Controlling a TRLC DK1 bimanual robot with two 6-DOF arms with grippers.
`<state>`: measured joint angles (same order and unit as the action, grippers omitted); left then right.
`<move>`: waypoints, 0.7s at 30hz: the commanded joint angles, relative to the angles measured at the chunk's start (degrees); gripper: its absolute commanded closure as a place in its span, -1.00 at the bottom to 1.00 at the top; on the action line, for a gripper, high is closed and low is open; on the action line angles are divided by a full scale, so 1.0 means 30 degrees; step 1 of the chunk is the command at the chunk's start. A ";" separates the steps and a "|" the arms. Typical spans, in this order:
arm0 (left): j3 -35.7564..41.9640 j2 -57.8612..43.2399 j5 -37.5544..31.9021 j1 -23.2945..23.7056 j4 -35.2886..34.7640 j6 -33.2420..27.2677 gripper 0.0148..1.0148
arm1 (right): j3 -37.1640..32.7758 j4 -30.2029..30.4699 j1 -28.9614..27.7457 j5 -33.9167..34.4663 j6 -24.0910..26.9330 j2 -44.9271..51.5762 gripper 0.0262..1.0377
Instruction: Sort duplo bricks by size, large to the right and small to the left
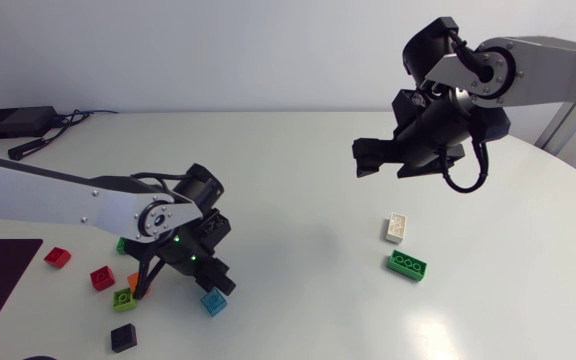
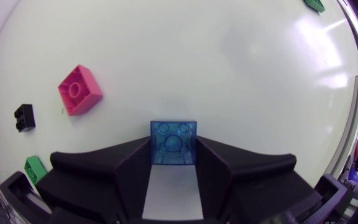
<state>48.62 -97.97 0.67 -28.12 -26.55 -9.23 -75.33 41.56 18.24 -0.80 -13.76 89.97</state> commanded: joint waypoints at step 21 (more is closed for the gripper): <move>-0.1324 0.3361 0.0422 0.3426 -0.0878 -0.2195 -0.94 | 0.0794 0.0004 -0.0103 0.0149 -0.0072 -0.1075 -0.93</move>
<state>46.44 -92.97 1.15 -14.22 -28.36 -15.42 -74.72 41.58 18.09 -0.82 -13.74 87.72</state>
